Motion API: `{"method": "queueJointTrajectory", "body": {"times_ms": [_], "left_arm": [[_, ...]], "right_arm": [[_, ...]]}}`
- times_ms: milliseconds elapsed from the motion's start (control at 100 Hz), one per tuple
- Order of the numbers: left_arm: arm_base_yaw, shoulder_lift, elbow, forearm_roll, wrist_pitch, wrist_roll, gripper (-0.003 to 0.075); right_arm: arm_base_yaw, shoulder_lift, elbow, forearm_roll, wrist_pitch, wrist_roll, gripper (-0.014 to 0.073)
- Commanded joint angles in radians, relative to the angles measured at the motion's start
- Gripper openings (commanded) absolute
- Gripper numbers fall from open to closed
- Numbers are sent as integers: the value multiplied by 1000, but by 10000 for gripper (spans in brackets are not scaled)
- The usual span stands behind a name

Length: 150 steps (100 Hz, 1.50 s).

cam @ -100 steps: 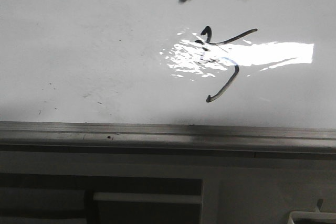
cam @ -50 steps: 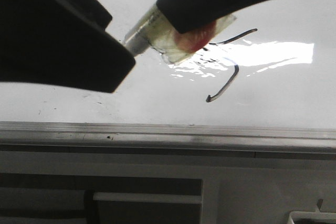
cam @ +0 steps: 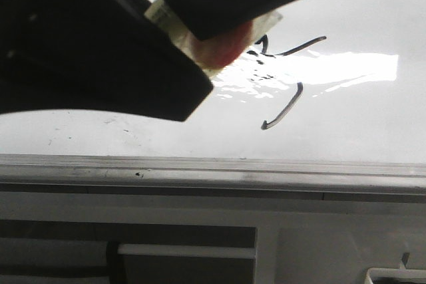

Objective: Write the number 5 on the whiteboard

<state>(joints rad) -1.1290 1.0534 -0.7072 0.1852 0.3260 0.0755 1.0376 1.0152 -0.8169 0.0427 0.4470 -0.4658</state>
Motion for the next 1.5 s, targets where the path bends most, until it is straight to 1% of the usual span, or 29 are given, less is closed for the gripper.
{"method": "queueJointTrajectory", "body": {"times_ms": [0,100,170,340,360,530,610,660,700,730,780,800,850,920,970,1140,1190,1240,1280,1330,1360,1380,1400,1420,1430,1450,1490], "left_arm": [[-7,-12,-41,-1,-113,-2,347],[-7,-12,-41,-1,-111,-2,277],[-7,-12,-41,-1,-111,-2,208],[-7,-12,-41,-1,-113,-2,-5],[-7,-12,-41,-1,-113,-2,-20],[-7,-12,-41,-1,-113,-2,-20],[-7,-12,-41,-6,-113,-2,-20],[-7,-12,-41,-22,-113,-2,-20],[-7,-12,-41,-35,-113,-2,-20],[-7,-12,-41,-42,-113,-2,-20],[-7,-12,-41,-51,-113,-2,-20],[-7,-12,-41,-57,-113,-2,-20],[-7,-12,-41,-68,-113,-2,-20],[-7,-12,-41,-76,-109,-2,-20],[-7,-12,-41,-88,-106,-2,-20],[-4,-12,-36,-129,-93,-8,-20],[7,-12,-36,-155,-91,-33,-20],[24,-12,-36,-166,-91,-82,-20],[43,-12,-35,-166,-91,-134,-20],[69,-12,-31,-166,-92,-189,-20],[86,-12,-27,-166,-95,-219,-20],[99,-12,-23,-166,-97,-241,-20],[113,-12,-19,-166,-100,-275,-20],[127,-12,-15,-166,-103,-293,-20],[132,-12,-11,-166,-106,-304,-20],[146,-12,-5,-166,-113,-333,-20],[170,-11,7,-166,-131,-378,-20]], "right_arm": [[3,-4,-36,6,-63,-9,-45],[3,-4,-36,8,-63,-9,-45],[3,-4,-36,10,-63,-9,-45],[7,-4,-36,21,-63,-9,-45],[10,-4,-36,22,-63,-9,-45],[10,-4,-36,54,-63,-9,-45],[10,-4,-36,83,-63,-9,-29],[10,-4,-36,99,-66,-9,14],[10,-4,-36,101,-66,-9,79],[10,-4,-36,101,-66,-7,136],[10,-4,-36,101,-70,-2,262],[10,-4,-36,101,-73,-1,294],[10,-6,-36,101,-80,-1,405],[8,-13,-43,101,-85,-1,491],[8,-24,-51,97,-87,-1,509],[-29,-86,-82,90,-94,-1,505],[-48,-110,-83,90,-97,-1,488],[-67,-138,-83,90,-97,-1,451],[-85,-157,-83,90,-92,3,401],[-105,-182,-83,90,-85,20,319],[-116,-199,-83,90,-82,36,248],[-124,-208,-83,90,-79,47,217],[-135,-217,-83,90,-71,51,154],[-140,-223,-83,90,-67,51,122],[-142,-229,-83,90,-65,51,90],[-148,-237,-83,90,-59,51,57],[-156,-248,-83,90,-47,51,-35]]}}
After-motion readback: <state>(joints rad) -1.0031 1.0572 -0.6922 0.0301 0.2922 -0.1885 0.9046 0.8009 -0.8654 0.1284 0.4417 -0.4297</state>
